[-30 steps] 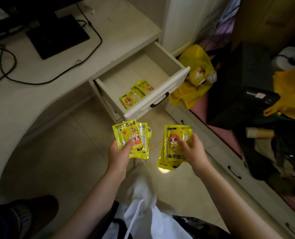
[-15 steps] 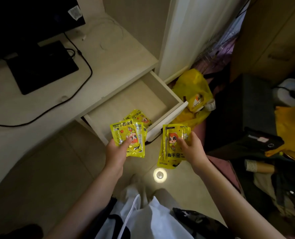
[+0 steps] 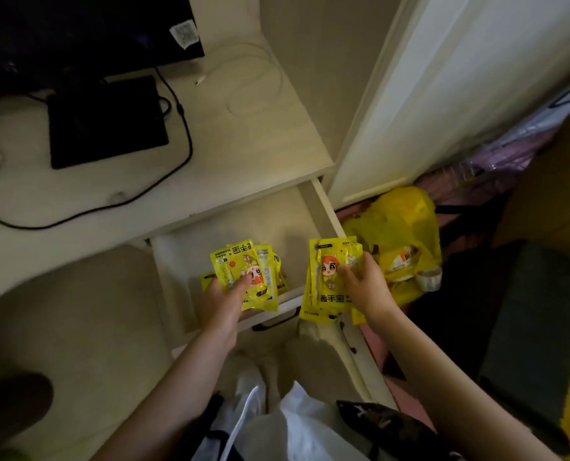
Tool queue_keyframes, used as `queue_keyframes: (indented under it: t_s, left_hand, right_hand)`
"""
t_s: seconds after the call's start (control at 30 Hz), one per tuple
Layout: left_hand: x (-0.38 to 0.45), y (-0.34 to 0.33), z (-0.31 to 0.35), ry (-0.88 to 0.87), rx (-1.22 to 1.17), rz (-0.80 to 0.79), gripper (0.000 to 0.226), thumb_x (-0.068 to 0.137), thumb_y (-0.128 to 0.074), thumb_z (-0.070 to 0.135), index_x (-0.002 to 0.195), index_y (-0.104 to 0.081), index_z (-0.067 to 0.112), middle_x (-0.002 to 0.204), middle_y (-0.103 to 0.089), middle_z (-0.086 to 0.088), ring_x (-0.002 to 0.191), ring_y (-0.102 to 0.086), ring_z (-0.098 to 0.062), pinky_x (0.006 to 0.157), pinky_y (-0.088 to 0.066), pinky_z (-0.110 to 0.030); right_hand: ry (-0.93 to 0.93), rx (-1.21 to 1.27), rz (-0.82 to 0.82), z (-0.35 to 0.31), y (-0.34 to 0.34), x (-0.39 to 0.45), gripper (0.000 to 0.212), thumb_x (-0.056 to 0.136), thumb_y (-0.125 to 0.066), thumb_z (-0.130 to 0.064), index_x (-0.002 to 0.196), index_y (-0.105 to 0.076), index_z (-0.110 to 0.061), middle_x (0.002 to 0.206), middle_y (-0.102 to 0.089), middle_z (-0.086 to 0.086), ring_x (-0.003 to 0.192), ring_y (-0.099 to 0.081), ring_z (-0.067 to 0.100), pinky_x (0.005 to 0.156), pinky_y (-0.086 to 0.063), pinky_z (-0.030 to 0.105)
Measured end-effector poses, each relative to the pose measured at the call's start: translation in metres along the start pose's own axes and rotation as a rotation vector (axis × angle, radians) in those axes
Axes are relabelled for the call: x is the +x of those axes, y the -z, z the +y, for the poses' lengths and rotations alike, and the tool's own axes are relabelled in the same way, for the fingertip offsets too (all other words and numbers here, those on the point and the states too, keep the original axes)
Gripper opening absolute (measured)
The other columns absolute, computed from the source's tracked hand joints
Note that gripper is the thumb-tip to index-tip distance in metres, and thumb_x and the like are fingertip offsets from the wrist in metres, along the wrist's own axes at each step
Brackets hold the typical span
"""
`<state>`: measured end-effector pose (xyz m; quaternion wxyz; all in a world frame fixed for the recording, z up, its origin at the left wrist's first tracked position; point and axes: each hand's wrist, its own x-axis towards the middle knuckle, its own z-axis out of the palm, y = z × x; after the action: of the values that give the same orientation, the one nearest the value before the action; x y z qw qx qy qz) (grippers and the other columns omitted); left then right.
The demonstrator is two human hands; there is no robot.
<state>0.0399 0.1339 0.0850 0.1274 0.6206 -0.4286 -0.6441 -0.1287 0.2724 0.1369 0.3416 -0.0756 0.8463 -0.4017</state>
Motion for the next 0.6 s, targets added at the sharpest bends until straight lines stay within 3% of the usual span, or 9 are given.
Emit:
queue_keyframes:
  t_s: [0.1,0.2,0.3,0.4,0.5,0.6]
  left_hand:
    - [-0.003,-0.020,-0.002,0.059,-0.058,0.087,0.033,0.077,-0.076,0.036,0.104,-0.062,0.023,0.106,-0.069,-0.002,0.095,-0.064,-0.021,0.087,-0.048,-0.039]
    - [-0.005,-0.039,-0.003,0.102,-0.115,0.141,0.039,0.077,-0.077,0.035,0.110,-0.060,0.023,0.113,-0.066,-0.001,0.102,-0.062,-0.022,0.096,-0.047,-0.049]
    - [0.005,-0.053,-0.008,0.129,-0.150,0.182,0.049,0.060,-0.080,0.048,0.102,-0.063,0.029,0.110,-0.068,-0.001,0.100,-0.065,-0.024,0.092,-0.050,-0.053]
    - [0.026,-0.061,-0.014,0.160,-0.158,0.191,0.054,0.048,-0.079,0.056,0.094,-0.067,0.031,0.109,-0.069,-0.001,0.098,-0.067,-0.024,0.090,-0.052,-0.053]
    - [0.037,-0.069,-0.007,0.213,-0.133,0.227,0.039,0.068,-0.078,0.043,0.096,-0.059,0.024,0.110,-0.062,0.001,0.101,-0.060,-0.022,0.096,-0.047,-0.046]
    - [0.056,-0.073,-0.010,0.254,-0.111,0.249,0.041,0.075,-0.076,0.039,0.108,-0.058,0.023,0.114,-0.062,-0.003,0.103,-0.060,-0.026,0.096,-0.048,-0.051]
  right_hand:
    - [-0.008,-0.025,-0.064,-0.006,0.012,0.026,0.032,0.095,-0.053,-0.021,0.125,-0.047,-0.011,0.120,-0.060,0.008,0.110,-0.060,0.023,0.085,-0.053,0.036]
    - [0.012,-0.093,-0.114,-0.011,0.017,0.052,0.030,0.095,-0.053,-0.022,0.122,-0.048,-0.012,0.117,-0.061,0.005,0.109,-0.061,0.022,0.085,-0.054,0.037]
    - [0.042,-0.144,-0.163,-0.017,0.013,0.075,0.027,0.095,-0.052,-0.020,0.121,-0.049,-0.012,0.115,-0.062,0.005,0.107,-0.061,0.022,0.086,-0.055,0.040]
    - [0.073,-0.201,-0.208,-0.021,0.001,0.095,0.026,0.096,-0.051,-0.019,0.121,-0.049,-0.013,0.106,-0.061,0.000,0.097,-0.062,0.017,0.068,-0.051,0.026]
    - [0.106,-0.268,-0.248,-0.024,-0.016,0.112,0.027,0.097,-0.048,-0.019,0.123,-0.046,-0.012,0.101,-0.061,0.002,0.078,-0.057,0.011,0.053,-0.043,0.019]
    - [0.107,-0.342,-0.263,-0.023,-0.033,0.128,0.023,0.098,-0.046,-0.020,0.120,-0.045,-0.011,0.097,-0.060,0.005,0.077,-0.056,0.016,0.056,-0.047,0.026]
